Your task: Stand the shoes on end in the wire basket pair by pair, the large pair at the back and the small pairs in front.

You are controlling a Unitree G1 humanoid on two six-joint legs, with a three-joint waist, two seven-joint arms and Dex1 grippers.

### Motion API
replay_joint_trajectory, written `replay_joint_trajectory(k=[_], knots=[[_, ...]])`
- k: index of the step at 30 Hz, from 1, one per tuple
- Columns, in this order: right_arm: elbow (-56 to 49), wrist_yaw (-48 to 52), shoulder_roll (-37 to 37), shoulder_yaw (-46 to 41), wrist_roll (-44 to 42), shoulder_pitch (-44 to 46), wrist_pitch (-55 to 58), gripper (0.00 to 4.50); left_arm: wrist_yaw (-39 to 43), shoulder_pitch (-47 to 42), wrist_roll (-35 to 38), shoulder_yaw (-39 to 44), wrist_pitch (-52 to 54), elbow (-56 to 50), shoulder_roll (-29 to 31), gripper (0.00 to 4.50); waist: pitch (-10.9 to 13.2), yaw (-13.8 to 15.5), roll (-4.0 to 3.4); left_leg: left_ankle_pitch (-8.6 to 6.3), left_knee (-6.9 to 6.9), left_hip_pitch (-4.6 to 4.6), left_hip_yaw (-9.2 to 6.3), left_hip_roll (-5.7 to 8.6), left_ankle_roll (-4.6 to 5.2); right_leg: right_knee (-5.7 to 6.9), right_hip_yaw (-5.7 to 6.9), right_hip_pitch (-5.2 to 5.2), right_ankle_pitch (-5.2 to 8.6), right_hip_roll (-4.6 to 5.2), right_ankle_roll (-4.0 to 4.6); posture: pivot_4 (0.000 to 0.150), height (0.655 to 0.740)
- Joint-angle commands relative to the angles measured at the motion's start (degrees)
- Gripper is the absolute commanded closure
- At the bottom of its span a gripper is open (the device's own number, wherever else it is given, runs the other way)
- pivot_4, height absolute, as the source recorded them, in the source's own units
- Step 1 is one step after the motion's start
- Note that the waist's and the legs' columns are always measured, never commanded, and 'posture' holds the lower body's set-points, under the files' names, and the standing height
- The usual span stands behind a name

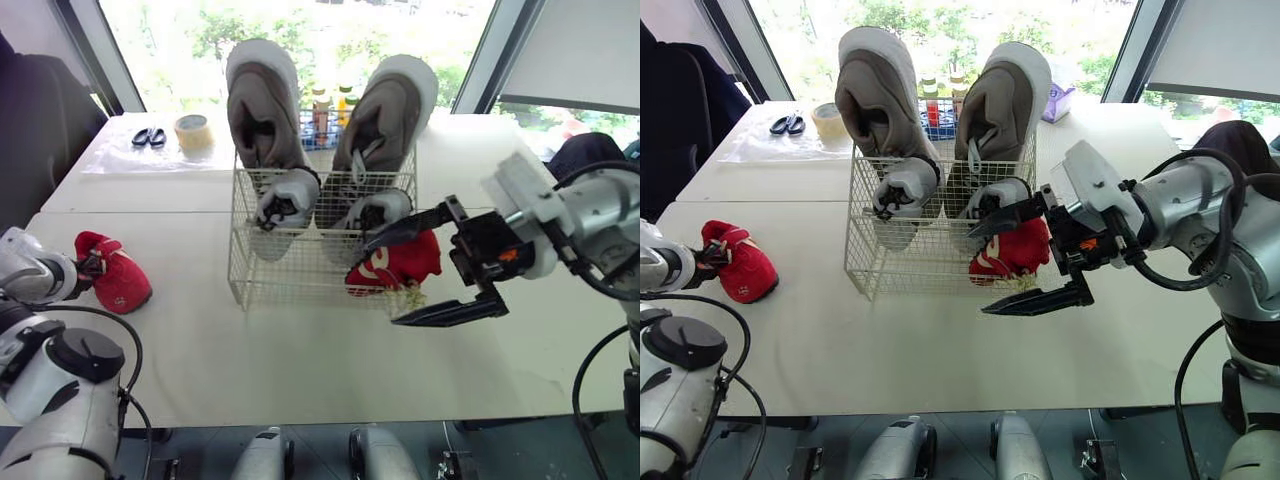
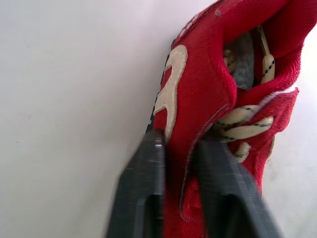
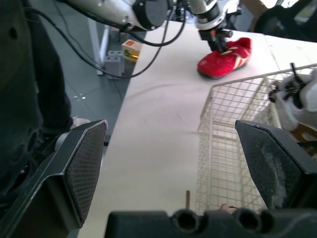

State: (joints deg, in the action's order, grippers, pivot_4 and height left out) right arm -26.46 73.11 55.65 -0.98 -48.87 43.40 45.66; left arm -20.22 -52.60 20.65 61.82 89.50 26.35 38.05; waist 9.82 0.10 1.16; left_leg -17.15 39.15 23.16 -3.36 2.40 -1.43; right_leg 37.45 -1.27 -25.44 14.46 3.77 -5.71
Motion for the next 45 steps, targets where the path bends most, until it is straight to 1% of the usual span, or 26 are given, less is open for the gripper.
replay_joint_trajectory(k=[1, 4, 7, 8, 10, 11, 12, 14, 16, 18, 20, 23, 25, 26, 27, 29, 32, 34, 36, 39, 41, 45], knots=[[-1.51, -1.29, 0.28, -2.13, -1.43, 0.40, 0.27, 0.00, 4.53, -0.71, -0.44, -4.02, -2.58, 3.37, 3.01, 4.41, -0.02, 0.16, -0.03, 0.01, 0.00, -0.01, 0.00, 0.00, -0.01, 0.04, 0.00, 0.00, 0.00, 0.00, 0.00, 0.150, 0.7400], [-0.27, -2.74, 0.48, -2.85, -2.35, 0.91, 1.46, 0.00, 10.97, -3.16, 2.45, -8.32, -2.77, 0.83, 6.48, 4.41, -0.01, 0.26, 0.03, 0.02, 0.00, 0.00, -0.04, 0.00, -0.04, 0.08, 0.03, 0.00, -0.03, 0.00, 0.05, 0.150, 0.7400], [1.15, -3.95, 0.35, -4.21, -4.36, 1.67, 3.08, 0.00, 16.22, -3.98, 4.57, -11.59, -2.72, -3.82, 8.47, 4.41, -0.02, 0.27, 0.16, 0.02, 0.01, 0.10, -0.07, -0.01, -0.04, 0.04, 0.04, -0.05, -0.03, 0.00, 0.06, 0.150, 0.7400], [1.83, -4.33, 0.30, -4.77, -5.09, 1.96, 3.67, 0.00, 18.07, -4.38, 5.85, -12.41, -1.63, -6.66, 9.14, 4.41, -0.02, 0.26, 0.17, 0.02, 0.01, 0.12, -0.06, -0.01, -0.04, -0.02, 0.04, -0.05, -0.03, 0.00, 0.06, 0.150, 0.7400], [3.78, -4.74, 0.08, -4.91, -4.85, 2.63, 3.80, 0.00, 24.02, -1.15, 9.39, -15.13, -5.78, -18.73, 9.89, 4.41, -0.02, 0.23, 0.16, 0.02, 0.01, 0.17, -0.06, -0.01, -0.03, -0.15, 0.03, -0.05, -0.04, 0.01, 0.06, 0.150, 0.7400], [4.66, -4.52, -0.03, -4.54, -4.21, 2.83, 3.42, 0.00, 25.95, 0.67, 10.89, -15.15, -6.05, -23.86, 9.70, 4.41, -0.02, 0.22, 0.16, 0.01, 0.00, 0.18, -0.06, -0.01, -0.03, -0.21, 0.03, -0.05, -0.04, 0.02, 0.06, 0.150, 0.7400], [5.50, -4.17, -0.20, -4.06, -3.59, 3.10, 3.03, 0.00, 26.89, 1.58, 12.20, -13.74, -4.84, -27.61, 8.77, 4.41, -0.02, 0.12, 0.16, 0.01, 0.00, 0.18, -0.05, -0.01, -0.03, -0.20, 0.02, -0.05, -0.04, 0.03, 0.06, 0.150, 0.7400], [7.73, -2.61, -0.65, -3.10, -3.01, 4.32, 2.54, 0.00, 29.61, 6.27, 14.47, -11.92, -7.54, -37.58, 7.05, 4.41, -0.03, 0.01, 0.11, 0.01, -0.02, 0.18, -0.01, -0.01, -0.02, -0.24, -0.01, -0.05, -0.04, 0.03, 0.06, 0.150, 0.7400], [10.62, -0.56, -1.37, -2.63, -3.17, 5.78, 2.31, 0.00, 30.98, 8.90, 17.61, -9.26, -4.25, -46.05, 4.79, 4.41, -0.03, -0.06, 0.11, 0.01, -0.03, 0.15, 0.02, -0.01, -0.02, -0.20, -0.03, -0.04, -0.04, 0.03, 0.06, 0.150, 0.7400], [13.16, 0.95, -1.94, -2.17, -2.86, 7.04, 2.03, 0.00, 30.48, 8.31, 19.68, -6.68, -0.32, -52.07, 1.82, 4.41, -0.03, 0.01, 0.11, 0.01, -0.01, 0.15, 0.00, -0.04, -0.02, -0.17, 0.01, -0.04, -0.04, 0.01, 0.06, 0.150, 0.7400], [16.04, 2.64, -2.46, -1.91, -3.04, 8.74, 2.42, 0.00, 30.70, 7.29, 21.61, -7.08, 2.19, -57.59, 0.12, 4.41, -0.03, 0.08, 0.12, 0.01, 0.02, 0.15, -0.02, -0.05, -0.01, -0.14, 0.04, -0.03, -0.06, -0.03, 0.09, 0.150, 0.7400], [20.08, 3.34, -3.89, -2.11, -2.74, 9.64, 2.47, 0.00, 30.09, 4.37, 23.95, -7.30, 3.00, -64.20, -4.95, 4.41, -0.03, 0.52, 0.13, 0.01, 0.05, 0.15, -0.01, -0.04, -0.01, -0.17, 0.05, 0.01, -0.06, -0.04, 0.09, 0.150, 0.7400], [19.68, 2.09, -3.22, -3.29, -3.70, 8.13, 4.67, 0.00, 31.37, 2.49, 27.74, -6.06, 2.59, -68.48, -8.79, 4.41, -0.03, 0.58, 0.13, 0.01, 0.06, 0.15, -0.02, -0.04, -0.01, -0.19, 0.05, 0.02, -0.06, -0.04, 0.08, 0.150, 0.7400], [20.23, 2.61, -2.46, -3.47, -3.29, 7.60, 4.86, 0.00, 31.10, 1.64, 28.78, -6.58, 2.12, -69.97, -10.98, 4.41, -0.03, 0.72, 0.13, 0.01, 0.06, 0.16, 0.00, -0.04, -0.01, -0.20, 0.04, 0.01, -0.06, -0.03, 0.08, 0.150, 0.7400], [20.03, 2.24, -1.65, -3.95, -3.28, 6.84, 5.76, 0.00, 30.10, -0.28, 31.16, -5.54, 1.15, -71.06, -14.73, 4.41, -0.03, 0.71, 0.13, 0.01, 0.06, 0.17, -0.01, -0.04, 0.00, -0.22, 0.05, 0.02, -0.06, -0.03, 0.08, 0.150, 0.7400], [19.31, 1.10, -0.69, -5.11, -4.30, 5.18, 8.03, 0.00, 28.55, -1.75, 34.71, -5.75, 0.12, -72.56, -20.44, 4.41, -0.04, 0.83, 0.14, 0.01, 0.06, 0.18, -0.02, -0.02, 0.00, -0.22, 0.06, 0.02, -0.06, -0.01, 0.08, 0.150, 0.7400], [18.59, -1.85, -0.79, -7.08, -6.21, 3.11, 11.31, 0.00, 27.27, 2.95, 38.68, -9.72, -3.02, -75.74, -26.36, 4.41, -0.04, 0.29, 0.13, 0.01, 0.08, 0.16, 0.02, -0.03, 0.00, -0.21, 0.02, 0.03, -0.06, -0.04, 0.08, 0.150, 0.7400], [17.77, -3.67, -0.93, -8.27, -6.96, 1.83, 12.77, 0.00, 26.93, 7.76, 39.74, -13.26, -6.08, -77.21, -28.65, 4.41, -0.07, 0.02, 0.07, 0.01, 0.02, 0.07, 0.08, -0.09, 0.00, -0.16, -0.07, 0.02, -0.06, -0.12, 0.08, 0.150, 0.7400], [16.33, -5.39, -0.75, -9.69, -7.86, 0.07, 14.09, 0.00, 27.12, 12.64, 39.60, -16.79, -10.06, -77.63, -29.94, 4.41, -0.07, 0.03, 0.07, 0.01, 0.01, 0.05, 0.09, -0.11, -0.01, -0.08, -0.09, 0.00, -0.07, -0.16, 0.09, 0.150, 0.7400], [15.08, -6.17, 0.05, -10.44, -7.67, -1.81, 14.62, 0.00, 27.24, 17.44, 39.32, -21.31, -15.91, -76.59, -29.84, 4.41, -0.07, 0.37, 0.07, 0.02, 0.04, 0.04, 0.10, -0.12, -0.01, -0.05, -0.09, 0.01, -0.07, -0.18, 0.10, 0.150, 0.7400], [15.25, -6.37, 0.21, -10.71, -7.55, -2.22, 14.78, 0.00, 28.47, 20.83, 37.97, -24.90, -18.99, -76.09, -27.98, 4.41, -0.07, 0.60, 0.07, 0.02, 0.07, 0.03, 0.13, -0.11, 0.01, -0.06, -0.10, 0.03, -0.08, -0.17, 0.12, 0.150, 0.7400], [15.55, -6.73, 0.35, -10.70, -7.51, -2.02, 15.25, 0.00, 28.49, 27.21, 38.51, -29.11, -24.51, -77.09, -25.40, 4.41, -0.07, 0.65, 0.06, 0.01, 0.07, 0.02, 0.13, -0.10, 0.02, -0.15, -0.09, 0.09, -0.08, -0.17, 0.12, 0.150, 0.7400]])
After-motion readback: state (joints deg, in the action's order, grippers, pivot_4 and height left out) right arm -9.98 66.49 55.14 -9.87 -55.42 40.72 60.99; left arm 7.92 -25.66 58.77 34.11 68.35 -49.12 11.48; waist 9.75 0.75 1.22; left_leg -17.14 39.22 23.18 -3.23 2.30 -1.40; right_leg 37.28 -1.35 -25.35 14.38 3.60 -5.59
